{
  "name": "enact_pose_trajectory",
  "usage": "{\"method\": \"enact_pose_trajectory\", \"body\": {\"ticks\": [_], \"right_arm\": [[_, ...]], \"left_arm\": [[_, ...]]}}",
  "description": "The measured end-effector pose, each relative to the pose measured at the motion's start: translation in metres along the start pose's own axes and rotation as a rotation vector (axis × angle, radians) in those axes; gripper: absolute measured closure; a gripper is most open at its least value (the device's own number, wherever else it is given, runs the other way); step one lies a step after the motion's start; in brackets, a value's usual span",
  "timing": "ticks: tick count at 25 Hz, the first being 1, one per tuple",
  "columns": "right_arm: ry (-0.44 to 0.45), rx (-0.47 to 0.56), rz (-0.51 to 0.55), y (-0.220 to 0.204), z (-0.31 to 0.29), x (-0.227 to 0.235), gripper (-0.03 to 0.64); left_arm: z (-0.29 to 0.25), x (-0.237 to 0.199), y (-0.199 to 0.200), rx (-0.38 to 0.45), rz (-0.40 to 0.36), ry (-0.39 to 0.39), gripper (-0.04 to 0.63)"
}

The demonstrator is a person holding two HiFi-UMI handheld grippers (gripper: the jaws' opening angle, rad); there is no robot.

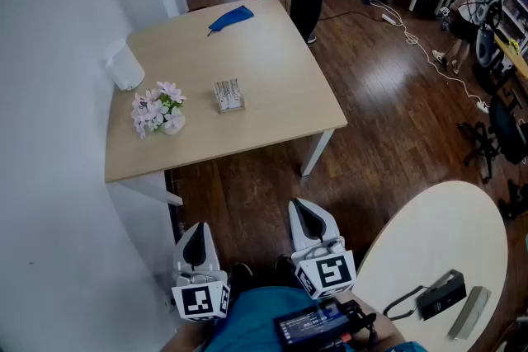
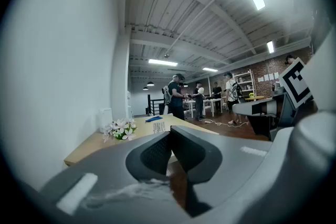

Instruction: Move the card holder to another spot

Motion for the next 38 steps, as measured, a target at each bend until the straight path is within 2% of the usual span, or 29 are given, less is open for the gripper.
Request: {"method": "enact_pose_trajectory", "body": {"ticks": [4,10,21,27,30,34,38], "right_arm": [[0.0,0.0,0.004,0.003,-0.013,0.02,0.624],[-0.022,-0.006,0.021,0.008,-0.046,0.032,0.624],[-0.093,-0.024,0.051,0.027,-0.159,0.025,0.623],[-0.11,-0.031,0.062,0.031,-0.206,0.016,0.623],[-0.102,-0.042,0.079,0.033,-0.226,0.019,0.623],[-0.081,-0.059,0.088,0.033,-0.255,0.031,0.623],[-0.038,-0.067,0.092,0.028,-0.288,0.051,0.623]], "left_arm": [[-0.021,0.008,0.0,-0.003,-0.004,-0.009,0.583],[-0.063,-0.008,0.003,0.019,0.001,-0.019,0.583],[-0.18,-0.086,0.009,0.075,0.036,-0.115,0.583],[-0.222,-0.115,0.008,0.081,0.042,-0.185,0.583],[-0.239,-0.126,0.008,0.086,0.058,-0.18,0.583],[-0.26,-0.134,0.004,0.066,0.041,-0.172,0.583],[-0.288,-0.136,0.002,0.063,0.036,-0.131,0.583]]}}
Point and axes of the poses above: the fingertips, and each gripper's own axes: z backward along the fingers, x to its right, y out of its top, the point moved 10 cm from there along z, backward along the fingers, and after that the axes turned 4 degrees about -z, right-handed, at the moved point
